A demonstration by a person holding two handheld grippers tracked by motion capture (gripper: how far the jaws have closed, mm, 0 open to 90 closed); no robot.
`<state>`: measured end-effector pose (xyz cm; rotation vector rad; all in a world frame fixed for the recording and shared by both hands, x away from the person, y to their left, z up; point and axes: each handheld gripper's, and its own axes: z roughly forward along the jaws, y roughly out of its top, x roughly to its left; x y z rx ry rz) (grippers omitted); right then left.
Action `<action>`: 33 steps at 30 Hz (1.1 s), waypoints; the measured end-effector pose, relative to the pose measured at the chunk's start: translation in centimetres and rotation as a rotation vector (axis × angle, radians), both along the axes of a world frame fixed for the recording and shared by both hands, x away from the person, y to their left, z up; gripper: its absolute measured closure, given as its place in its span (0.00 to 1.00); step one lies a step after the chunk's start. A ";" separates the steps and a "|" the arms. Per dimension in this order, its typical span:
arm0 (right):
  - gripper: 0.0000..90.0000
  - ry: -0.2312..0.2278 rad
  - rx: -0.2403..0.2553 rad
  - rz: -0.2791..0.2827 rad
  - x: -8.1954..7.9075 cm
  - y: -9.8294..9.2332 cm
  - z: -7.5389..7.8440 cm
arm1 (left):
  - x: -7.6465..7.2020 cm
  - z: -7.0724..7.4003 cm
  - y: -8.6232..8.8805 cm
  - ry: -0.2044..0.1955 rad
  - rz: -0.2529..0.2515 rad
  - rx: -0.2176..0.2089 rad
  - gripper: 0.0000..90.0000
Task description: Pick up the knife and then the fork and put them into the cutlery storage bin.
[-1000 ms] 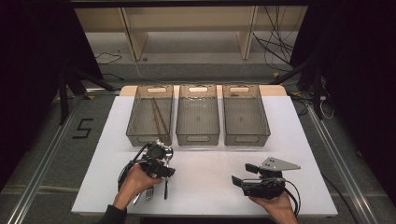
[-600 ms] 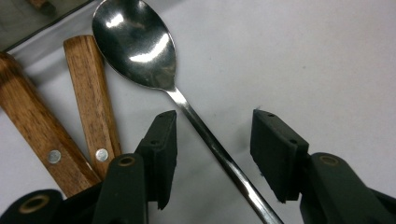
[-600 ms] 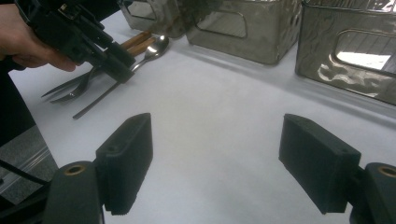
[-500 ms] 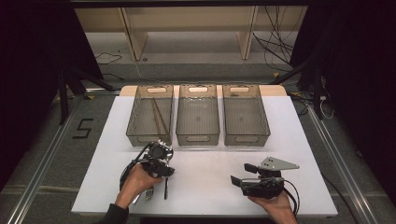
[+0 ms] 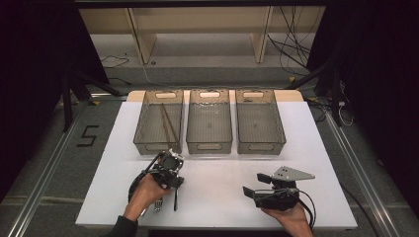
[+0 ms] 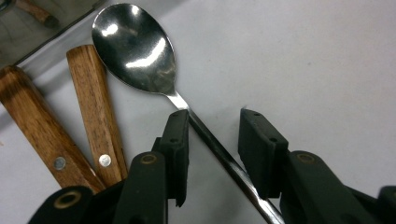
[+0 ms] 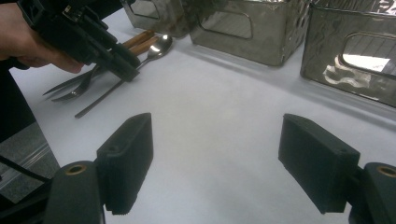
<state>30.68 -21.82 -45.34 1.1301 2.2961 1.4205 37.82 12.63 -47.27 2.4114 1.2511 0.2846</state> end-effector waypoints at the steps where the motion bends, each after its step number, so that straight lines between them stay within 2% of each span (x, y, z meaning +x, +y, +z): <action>1: 0.30 0.000 0.000 0.000 0.0 0.0 0.0 | -0.1 0.0 0.0 -0.005 -0.005 0.004 0.72; 10: 0.30 -0.001 0.000 0.004 0.0 0.1 0.1 | -0.2 -0.1 0.0 -0.017 -0.005 -0.021 0.82; 20: 0.30 0.001 0.001 0.007 -0.1 0.1 0.1 | -0.3 -0.1 0.1 -0.036 -0.011 -0.044 0.86; 22: 0.30 0.000 0.001 0.007 0.0 0.1 0.1 | -0.4 0.2 0.0 -0.048 -0.025 -0.034 0.92; 28: 0.30 0.002 -0.002 0.008 -0.1 0.1 0.1 | -0.2 0.1 0.1 -0.032 -0.013 -0.054 0.91; 33: 0.30 -0.003 0.001 0.008 -0.1 0.0 0.1 | -0.2 0.1 0.2 -0.029 -0.010 -0.054 0.91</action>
